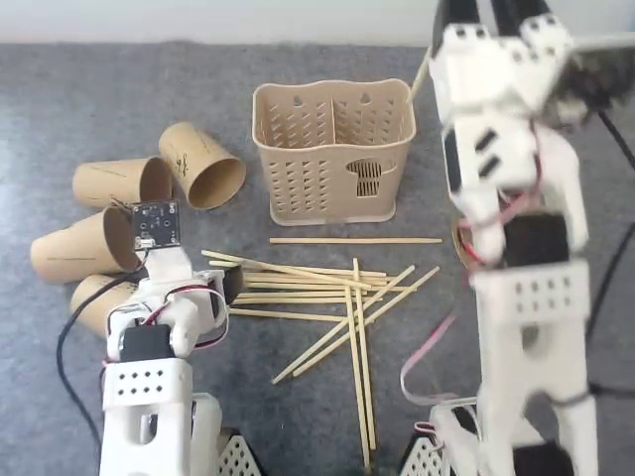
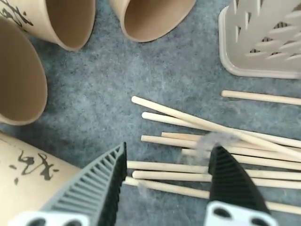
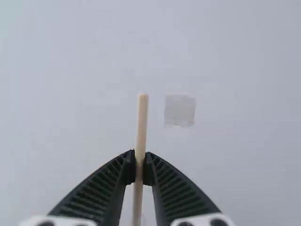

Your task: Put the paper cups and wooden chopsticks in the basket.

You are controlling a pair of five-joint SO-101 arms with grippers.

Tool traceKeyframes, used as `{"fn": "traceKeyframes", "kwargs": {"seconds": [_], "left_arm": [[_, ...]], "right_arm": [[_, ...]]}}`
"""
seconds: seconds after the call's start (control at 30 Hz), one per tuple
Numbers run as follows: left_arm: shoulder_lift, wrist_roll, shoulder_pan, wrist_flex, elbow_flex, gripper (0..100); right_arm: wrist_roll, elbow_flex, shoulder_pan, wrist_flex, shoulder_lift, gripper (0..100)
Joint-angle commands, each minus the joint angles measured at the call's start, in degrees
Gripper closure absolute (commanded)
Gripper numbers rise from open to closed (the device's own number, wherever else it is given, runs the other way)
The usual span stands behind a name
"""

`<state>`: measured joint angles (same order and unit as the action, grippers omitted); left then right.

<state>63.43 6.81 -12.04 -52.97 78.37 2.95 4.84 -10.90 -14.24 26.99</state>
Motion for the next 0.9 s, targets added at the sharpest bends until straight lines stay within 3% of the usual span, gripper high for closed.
{"fn": "traceKeyframes", "kwargs": {"seconds": [0.0, 0.07, 0.3, 0.7, 0.87], "left_arm": [[1.1, -0.9, -0.3, 3.0, -0.1, 74], [1.1, -0.9, -1.1, 3.7, 0.3, 74], [1.1, -0.9, -2.3, 3.8, 0.2, 74], [1.1, -0.9, -2.5, 3.5, 0.2, 74], [1.1, -0.9, -2.6, 3.4, 0.2, 74]], "right_arm": [[0.4, -5.5, -2.0, 0.5, -3.3, 99.1], [2.7, -6.9, -3.4, -5.6, -2.5, 99.1], [6.1, -15.3, -6.5, -44.4, 3.6, 99.1], [10.0, -14.9, -6.4, -78.5, 10.7, 99.1], [10.2, -4.8, -6.2, -83.5, 14.0, 99.1]]}}
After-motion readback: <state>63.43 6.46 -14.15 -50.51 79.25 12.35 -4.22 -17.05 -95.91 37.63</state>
